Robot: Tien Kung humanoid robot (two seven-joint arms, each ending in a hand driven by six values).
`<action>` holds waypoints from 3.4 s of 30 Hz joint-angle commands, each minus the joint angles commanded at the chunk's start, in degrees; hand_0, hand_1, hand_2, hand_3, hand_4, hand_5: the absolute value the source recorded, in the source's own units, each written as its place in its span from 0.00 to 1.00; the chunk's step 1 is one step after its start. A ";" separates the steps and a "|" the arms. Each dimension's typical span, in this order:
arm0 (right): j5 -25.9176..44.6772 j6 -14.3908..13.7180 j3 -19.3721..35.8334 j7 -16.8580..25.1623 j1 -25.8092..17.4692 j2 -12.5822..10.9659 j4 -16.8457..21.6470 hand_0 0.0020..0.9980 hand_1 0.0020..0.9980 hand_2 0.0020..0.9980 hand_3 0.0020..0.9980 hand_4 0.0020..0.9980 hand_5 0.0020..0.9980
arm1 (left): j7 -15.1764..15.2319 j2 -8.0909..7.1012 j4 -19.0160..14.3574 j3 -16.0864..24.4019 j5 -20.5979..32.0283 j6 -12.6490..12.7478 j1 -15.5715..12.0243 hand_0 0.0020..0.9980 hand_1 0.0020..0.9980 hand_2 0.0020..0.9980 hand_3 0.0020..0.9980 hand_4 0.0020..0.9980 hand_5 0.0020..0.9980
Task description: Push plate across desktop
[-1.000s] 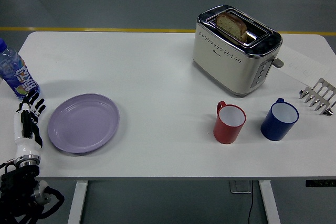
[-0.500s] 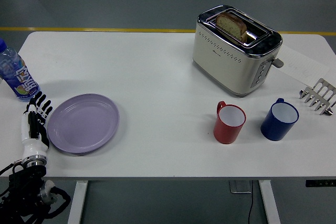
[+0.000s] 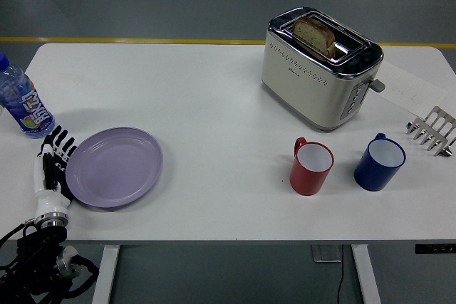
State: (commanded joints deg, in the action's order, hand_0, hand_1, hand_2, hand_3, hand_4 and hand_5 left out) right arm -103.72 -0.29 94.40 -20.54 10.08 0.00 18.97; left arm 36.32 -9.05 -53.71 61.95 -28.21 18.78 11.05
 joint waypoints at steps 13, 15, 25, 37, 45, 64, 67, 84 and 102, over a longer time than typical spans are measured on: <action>-1.07 0.37 0.21 -0.12 -0.30 0.00 0.08 0.57 0.53 0.61 0.60 0.11 0.62 | -0.26 -0.10 -1.13 -4.10 0.96 -0.41 0.90 0.78 0.81 0.89 0.85 0.46 1.00; -1.13 0.39 0.25 -0.11 -0.32 0.00 0.08 0.57 0.53 0.61 0.60 0.11 0.62 | -0.24 -0.09 -1.17 -4.55 1.19 -0.38 1.09 0.78 0.81 0.89 0.85 0.46 1.00; -0.85 0.32 0.05 0.14 0.10 0.00 -0.01 0.57 0.53 0.61 0.60 0.11 0.62 | -0.04 -0.15 -1.11 -9.71 3.05 -0.25 3.70 0.77 0.81 0.88 0.85 0.46 1.00; -1.03 0.45 0.09 0.27 0.63 0.00 -0.04 0.57 0.53 0.61 0.60 0.11 0.62 | 0.65 0.05 -0.79 -16.20 6.14 0.53 7.10 0.77 0.81 0.88 0.84 0.46 1.00; -1.63 0.66 0.43 0.31 0.82 0.00 -0.05 0.57 0.53 0.61 0.60 0.11 0.61 | 0.65 -0.19 -0.78 -20.37 9.43 1.01 8.34 0.77 0.81 0.88 0.84 0.46 1.00; -2.47 0.90 0.95 0.55 1.15 0.00 -0.09 0.57 0.53 0.61 0.60 0.11 0.60 | 0.65 0.05 -1.06 -29.02 13.77 1.25 12.20 0.77 0.81 0.88 0.83 0.46 1.00; -2.58 0.94 1.01 0.55 1.21 0.00 -0.09 0.57 0.53 0.61 0.60 0.11 0.60 | 0.65 0.09 -1.21 -29.88 14.18 1.19 12.60 0.77 0.81 0.88 0.83 0.46 1.00; -2.86 1.12 1.09 0.57 0.69 0.00 -0.03 0.57 0.53 0.61 0.60 0.11 0.60 | 0.65 0.49 -1.61 -37.22 16.21 0.74 15.34 0.77 0.81 0.88 0.83 0.45 1.00; -3.29 1.30 1.27 0.45 0.23 0.00 0.07 0.57 0.53 0.61 0.60 0.11 0.60 | 0.65 1.17 -2.01 -39.28 16.08 0.47 16.18 0.77 0.81 0.88 0.83 0.45 1.00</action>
State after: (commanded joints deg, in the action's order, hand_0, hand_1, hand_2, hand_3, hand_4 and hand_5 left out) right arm -107.02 1.00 95.68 -20.09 10.31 0.00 19.04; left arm 36.98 -7.88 -55.72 22.67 -12.12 19.25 27.23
